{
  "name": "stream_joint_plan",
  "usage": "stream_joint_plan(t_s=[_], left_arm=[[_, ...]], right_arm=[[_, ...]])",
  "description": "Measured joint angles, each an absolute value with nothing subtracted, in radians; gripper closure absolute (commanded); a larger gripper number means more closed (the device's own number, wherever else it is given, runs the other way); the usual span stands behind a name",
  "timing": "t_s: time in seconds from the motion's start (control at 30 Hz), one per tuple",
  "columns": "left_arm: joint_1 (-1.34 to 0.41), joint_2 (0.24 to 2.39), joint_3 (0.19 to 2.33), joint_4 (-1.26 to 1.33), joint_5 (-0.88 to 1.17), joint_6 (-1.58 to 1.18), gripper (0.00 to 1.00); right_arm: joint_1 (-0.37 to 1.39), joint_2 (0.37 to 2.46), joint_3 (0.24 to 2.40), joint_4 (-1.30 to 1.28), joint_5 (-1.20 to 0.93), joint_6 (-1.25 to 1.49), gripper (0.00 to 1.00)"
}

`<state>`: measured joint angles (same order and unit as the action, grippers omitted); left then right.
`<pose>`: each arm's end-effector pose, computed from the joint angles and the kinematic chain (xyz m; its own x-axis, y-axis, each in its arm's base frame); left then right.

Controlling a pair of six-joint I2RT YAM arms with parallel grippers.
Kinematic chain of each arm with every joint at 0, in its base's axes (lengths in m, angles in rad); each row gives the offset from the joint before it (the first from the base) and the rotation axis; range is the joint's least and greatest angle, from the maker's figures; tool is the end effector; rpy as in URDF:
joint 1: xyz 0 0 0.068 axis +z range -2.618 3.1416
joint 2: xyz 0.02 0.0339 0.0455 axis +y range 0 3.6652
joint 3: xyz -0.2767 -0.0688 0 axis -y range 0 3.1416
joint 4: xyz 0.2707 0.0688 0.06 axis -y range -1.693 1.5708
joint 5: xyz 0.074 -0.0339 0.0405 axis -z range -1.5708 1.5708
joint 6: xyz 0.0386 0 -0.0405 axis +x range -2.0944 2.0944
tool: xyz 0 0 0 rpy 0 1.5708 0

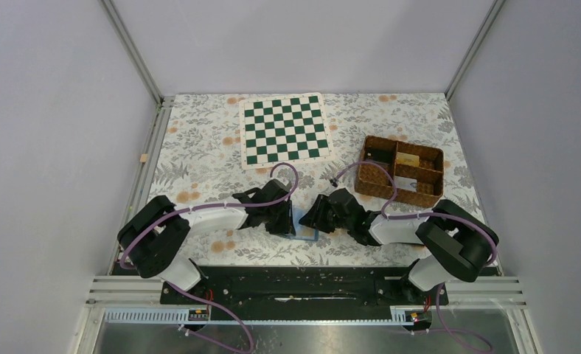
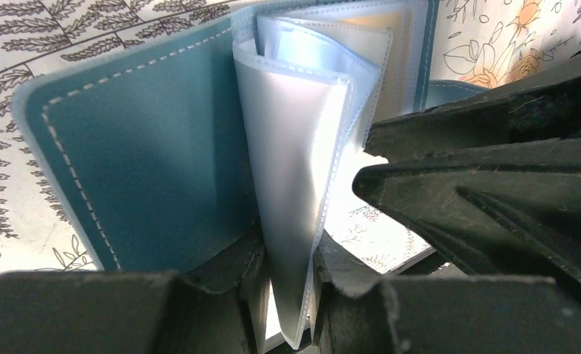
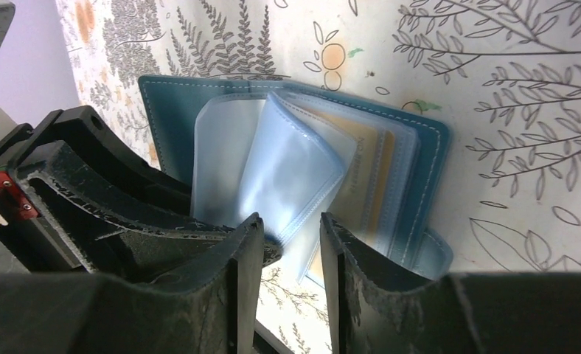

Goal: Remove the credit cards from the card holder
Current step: Open the card holder at the center of the board.

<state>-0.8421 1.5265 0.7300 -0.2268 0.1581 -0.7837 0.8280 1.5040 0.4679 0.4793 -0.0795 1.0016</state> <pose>0.1941 -0.2266 0.1426 -0.9613 0.0302 -0.2738 0.1591 0.8721 -0.4627 0.1916 0.2132 0.1278 -0.8495 0.3163 -0.4222 -0.1192 0.6645 0.7377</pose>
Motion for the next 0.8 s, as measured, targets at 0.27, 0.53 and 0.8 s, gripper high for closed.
stream_joint_plan(t_s=[0.27,0.53,0.8], left_arm=[[-0.842,1.52,0.73,-0.224,0.162,-0.776,0.6],[-0.828,1.454,0.728,-0.249,0.153,-0.749,0.37],[-0.827,1.443,0.728,-0.286,0.129,-0.722,0.27]], right_arm=[[0.828,1.542,0.432,0.61,-0.133,1.055,0.57],[0.828,1.568,0.422,0.667,-0.148,1.075,0.57],[0.828,1.583,0.408,0.717,-0.152,1.097,0.57]])
